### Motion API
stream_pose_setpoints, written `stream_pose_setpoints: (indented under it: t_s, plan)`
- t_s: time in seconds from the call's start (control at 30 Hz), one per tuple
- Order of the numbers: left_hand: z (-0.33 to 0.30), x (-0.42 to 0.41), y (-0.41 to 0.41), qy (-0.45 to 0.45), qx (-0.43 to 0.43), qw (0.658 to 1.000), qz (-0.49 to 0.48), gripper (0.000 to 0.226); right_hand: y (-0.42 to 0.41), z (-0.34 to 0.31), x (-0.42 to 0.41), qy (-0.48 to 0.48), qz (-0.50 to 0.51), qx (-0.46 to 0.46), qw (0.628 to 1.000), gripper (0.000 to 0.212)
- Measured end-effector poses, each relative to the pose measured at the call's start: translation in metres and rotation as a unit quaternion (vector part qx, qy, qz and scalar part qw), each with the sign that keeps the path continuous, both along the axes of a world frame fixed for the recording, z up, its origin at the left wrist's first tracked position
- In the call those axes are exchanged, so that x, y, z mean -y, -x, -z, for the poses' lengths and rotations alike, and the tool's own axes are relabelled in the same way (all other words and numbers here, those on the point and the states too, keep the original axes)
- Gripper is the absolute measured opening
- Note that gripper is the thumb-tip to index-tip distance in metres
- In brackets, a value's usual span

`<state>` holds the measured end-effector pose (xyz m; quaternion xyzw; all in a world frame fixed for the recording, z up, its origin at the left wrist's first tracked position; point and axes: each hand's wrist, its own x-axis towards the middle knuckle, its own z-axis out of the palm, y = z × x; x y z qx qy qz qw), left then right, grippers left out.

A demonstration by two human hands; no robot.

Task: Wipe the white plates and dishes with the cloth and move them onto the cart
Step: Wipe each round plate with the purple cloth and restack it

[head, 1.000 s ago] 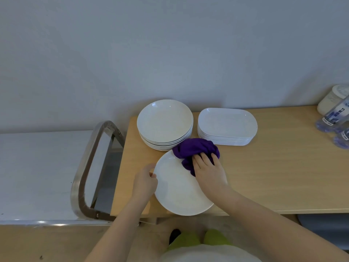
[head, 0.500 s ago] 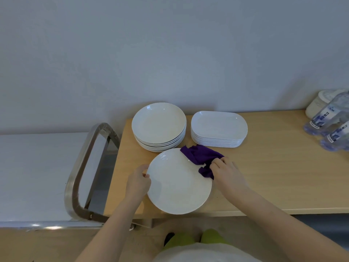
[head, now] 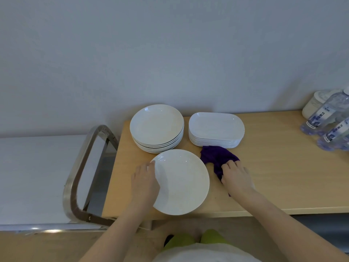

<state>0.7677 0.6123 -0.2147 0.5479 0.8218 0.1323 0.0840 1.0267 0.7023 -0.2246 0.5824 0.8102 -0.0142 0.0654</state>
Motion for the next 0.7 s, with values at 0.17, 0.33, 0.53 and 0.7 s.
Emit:
stream_pose_setpoints:
  t_s: [0.17, 0.33, 0.53, 0.7]
  plan:
    - [0.006, -0.001, -0.013, 0.048, -0.06, 0.992, 0.096, 0.056, 0.011, -0.002, 0.008, 0.026, 0.004, -0.018, 0.999, 0.03]
    - [-0.003, -0.008, -0.014, 0.022, -0.081, 0.992, 0.095, 0.053, 0.052, -0.042, -0.006, -0.053, -0.014, -0.08, 0.995, 0.024]
    - [-0.039, -0.038, 0.017, -0.103, 0.006, 0.995, -0.007, 0.031, 0.115, -0.071, -0.034, -0.038, -0.067, -0.209, 0.975, 0.018]
    - [-0.044, -0.072, 0.065, -0.07, -0.003, 0.994, -0.088, 0.038, 0.148, -0.067, -0.071, 0.056, 0.062, -0.268, 0.96, 0.026]
